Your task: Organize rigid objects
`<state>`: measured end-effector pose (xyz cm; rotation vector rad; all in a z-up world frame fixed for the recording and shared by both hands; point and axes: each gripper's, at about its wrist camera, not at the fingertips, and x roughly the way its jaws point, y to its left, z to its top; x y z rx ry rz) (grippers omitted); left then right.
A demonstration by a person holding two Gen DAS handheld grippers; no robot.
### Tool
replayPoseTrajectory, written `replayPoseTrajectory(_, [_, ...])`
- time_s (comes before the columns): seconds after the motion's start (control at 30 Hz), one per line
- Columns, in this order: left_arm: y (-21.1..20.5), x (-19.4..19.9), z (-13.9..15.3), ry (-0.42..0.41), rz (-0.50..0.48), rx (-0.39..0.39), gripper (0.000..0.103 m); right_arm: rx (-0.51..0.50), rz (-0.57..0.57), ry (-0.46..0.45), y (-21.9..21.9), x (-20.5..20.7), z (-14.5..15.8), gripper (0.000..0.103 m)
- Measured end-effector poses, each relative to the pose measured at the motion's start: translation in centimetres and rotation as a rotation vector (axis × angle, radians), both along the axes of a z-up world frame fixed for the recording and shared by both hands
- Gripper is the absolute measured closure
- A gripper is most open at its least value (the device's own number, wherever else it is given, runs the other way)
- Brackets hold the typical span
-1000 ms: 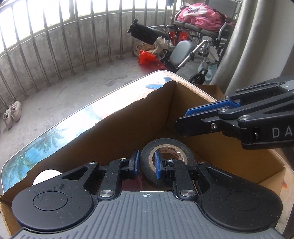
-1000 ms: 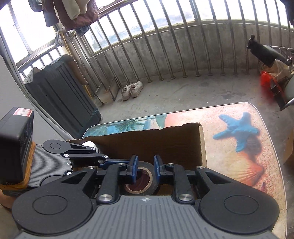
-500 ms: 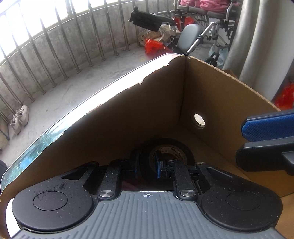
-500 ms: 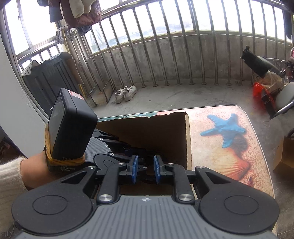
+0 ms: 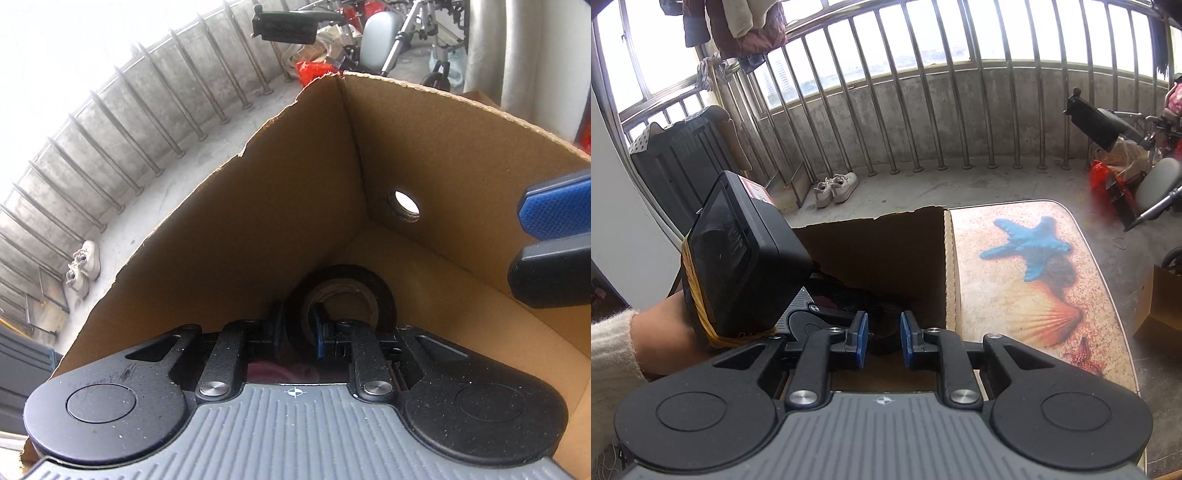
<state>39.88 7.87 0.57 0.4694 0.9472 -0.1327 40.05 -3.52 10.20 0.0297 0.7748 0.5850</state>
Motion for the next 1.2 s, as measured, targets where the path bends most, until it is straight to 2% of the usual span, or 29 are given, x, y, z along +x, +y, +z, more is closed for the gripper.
replayPoseTrajectory(0.17, [-0.1, -2.0, 3.3, -0.066, 0.027, -0.022, 0.077, 0.006, -0.015, -0.017, -0.9, -1.3, 0.9, 0.082])
replayPoseTrajectory(0.27, [0.4, -5.1, 6.3, -0.13, 0.042, -0.039, 0.077, 0.023, -0.022, -0.032, -1.9, -2.7, 1.8, 0.082])
replayPoseTrajectory(0.33, [0.8, -8.1, 8.3, -0.202, 0.026, -0.05, 0.075, 0.033, -0.023, -0.051, -2.7, -4.2, 2.4, 0.082])
replayPoseTrajectory(0.4, [1.4, -11.9, 10.1, -0.264, 0.001, -0.1, 0.071, 0.037, -0.01, -0.071, -3.4, -5.8, 3.1, 0.082])
replayPoseTrajectory(0.57, [1.3, -20.8, 12.6, -0.335, -0.043, -0.227, 0.068, 0.055, 0.012, -0.094, -4.9, -9.7, 3.7, 0.081])
replayPoseTrajectory(0.63, [0.7, -23.7, 12.6, -0.357, -0.052, -0.268, 0.066, 0.068, 0.018, -0.08, -5.4, -10.8, 3.6, 0.081])
replayPoseTrajectory(0.83, [0.7, -29.4, 10.3, -0.34, -0.038, -0.385, 0.065, 0.093, 0.039, -0.035, -6.1, -14.5, 2.8, 0.08])
replayPoseTrajectory(1.07, [1.6, -32.0, 6.6, -0.285, 0.032, -0.432, 0.065, 0.071, 0.057, -0.022, -5.9, -17.4, 1.8, 0.08])
replayPoseTrajectory(1.2, [2.2, -33.6, 5.3, -0.294, 0.066, -0.436, 0.065, 0.035, 0.076, -0.012, -5.4, -18.3, 1.2, 0.08])
